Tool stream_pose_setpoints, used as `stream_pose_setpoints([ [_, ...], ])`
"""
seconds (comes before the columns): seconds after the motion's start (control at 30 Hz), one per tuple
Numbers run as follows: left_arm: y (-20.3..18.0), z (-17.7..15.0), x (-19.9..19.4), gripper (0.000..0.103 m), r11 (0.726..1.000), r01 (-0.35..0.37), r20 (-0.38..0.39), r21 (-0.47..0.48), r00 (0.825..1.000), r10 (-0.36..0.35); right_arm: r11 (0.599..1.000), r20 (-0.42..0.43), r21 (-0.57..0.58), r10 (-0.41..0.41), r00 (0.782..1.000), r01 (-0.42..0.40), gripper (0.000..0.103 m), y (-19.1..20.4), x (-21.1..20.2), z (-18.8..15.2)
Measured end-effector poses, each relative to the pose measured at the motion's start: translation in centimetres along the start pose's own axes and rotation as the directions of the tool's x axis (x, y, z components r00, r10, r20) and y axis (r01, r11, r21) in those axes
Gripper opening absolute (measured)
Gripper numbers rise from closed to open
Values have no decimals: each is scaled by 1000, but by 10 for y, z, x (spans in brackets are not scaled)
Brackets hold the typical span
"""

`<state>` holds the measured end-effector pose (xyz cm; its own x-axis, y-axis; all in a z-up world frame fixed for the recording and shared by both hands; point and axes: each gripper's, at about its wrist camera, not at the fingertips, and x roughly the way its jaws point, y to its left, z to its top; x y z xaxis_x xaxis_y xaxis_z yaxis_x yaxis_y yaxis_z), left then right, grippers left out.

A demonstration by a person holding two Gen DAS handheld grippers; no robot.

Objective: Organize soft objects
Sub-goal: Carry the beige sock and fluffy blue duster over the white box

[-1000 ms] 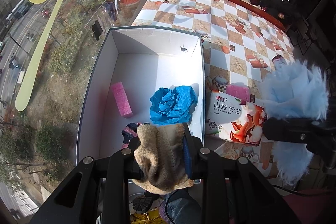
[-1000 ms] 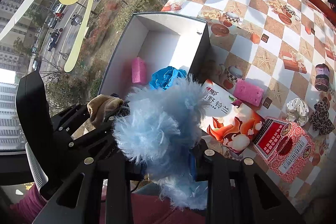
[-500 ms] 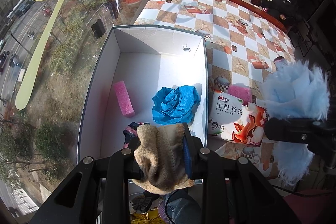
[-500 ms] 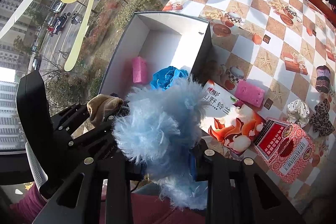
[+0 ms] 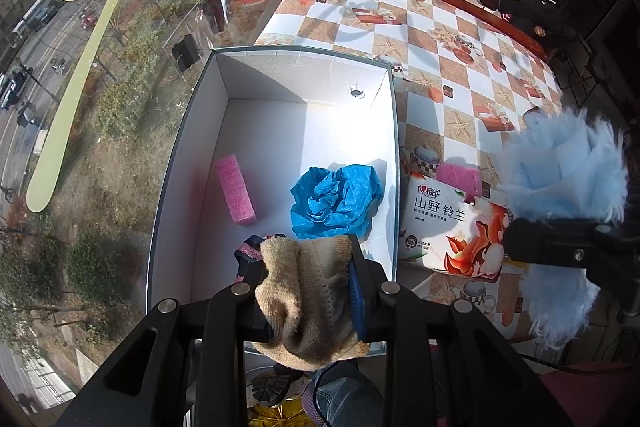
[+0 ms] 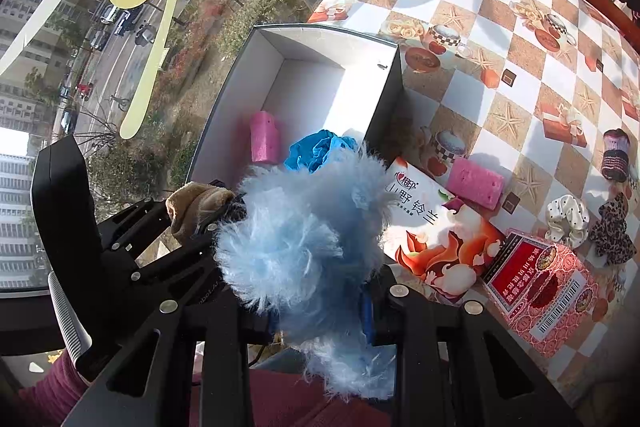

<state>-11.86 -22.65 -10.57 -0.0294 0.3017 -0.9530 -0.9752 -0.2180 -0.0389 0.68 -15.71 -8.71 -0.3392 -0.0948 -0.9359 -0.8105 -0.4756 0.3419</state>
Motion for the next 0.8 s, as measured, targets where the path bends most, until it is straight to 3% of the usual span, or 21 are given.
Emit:
stream_pose_setpoints([
  [0.47, 7, 8, 8, 30, 1000, -18, -8, -19, 1000, 18, 1000, 1, -16, 3, 1000, -3, 30, 5, 5, 22],
  [0.8, 23, 26, 13, 30, 997, -44, -1, -60, 999, 44, 999, 19, -36, -9, 1000, 9, 30, 12, 13, 59],
])
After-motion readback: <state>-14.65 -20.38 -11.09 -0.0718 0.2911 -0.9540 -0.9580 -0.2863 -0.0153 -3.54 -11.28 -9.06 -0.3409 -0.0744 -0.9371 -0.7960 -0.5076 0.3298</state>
